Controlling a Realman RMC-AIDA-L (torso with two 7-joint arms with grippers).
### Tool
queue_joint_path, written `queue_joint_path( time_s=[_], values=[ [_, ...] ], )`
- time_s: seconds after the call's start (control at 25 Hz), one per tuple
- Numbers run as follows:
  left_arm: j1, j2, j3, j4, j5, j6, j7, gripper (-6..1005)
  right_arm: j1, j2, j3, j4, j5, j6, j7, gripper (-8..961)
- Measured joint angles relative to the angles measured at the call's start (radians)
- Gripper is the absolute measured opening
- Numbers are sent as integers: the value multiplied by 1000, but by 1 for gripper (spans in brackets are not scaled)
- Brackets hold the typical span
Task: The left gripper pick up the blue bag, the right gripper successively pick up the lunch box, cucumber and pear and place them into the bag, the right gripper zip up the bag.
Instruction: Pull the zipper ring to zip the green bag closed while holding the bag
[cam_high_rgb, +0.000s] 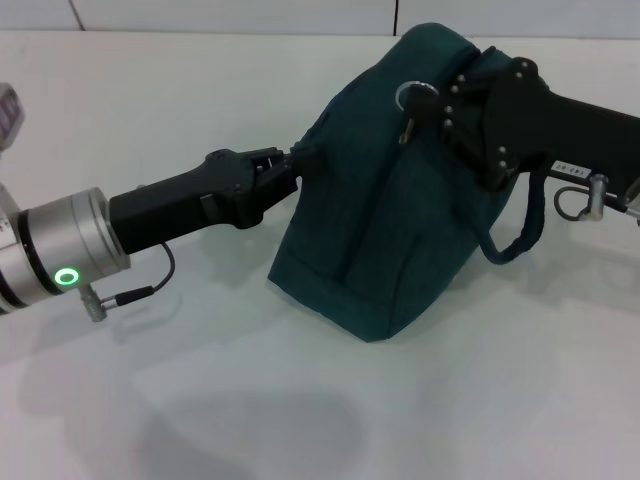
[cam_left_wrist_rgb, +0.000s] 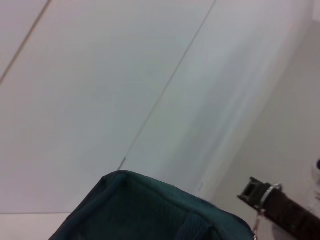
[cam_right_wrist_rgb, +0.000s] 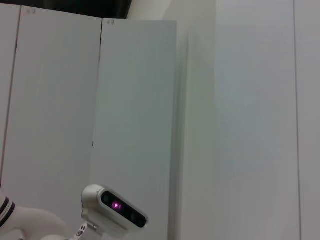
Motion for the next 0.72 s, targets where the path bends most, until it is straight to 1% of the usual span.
queue_joint_path(
  time_s=[0.16, 0.28, 0.48, 0.72],
  values=[
    [-2, 0, 1, -1, 4, 12, 1, 48, -9, 1, 1, 3, 1, -1, 4, 1],
    [-2, -1, 2, -5, 5, 18, 12, 52, -14, 2, 3, 6, 20, -4, 8, 1],
    [-6, -1, 4, -30, 5, 54, 83, 58, -16, 1, 2, 25, 54, -4, 13, 1],
    [-6, 0, 13, -36, 9, 62, 90, 65, -19, 1, 6, 39, 70, 1, 35, 1]
  ],
)
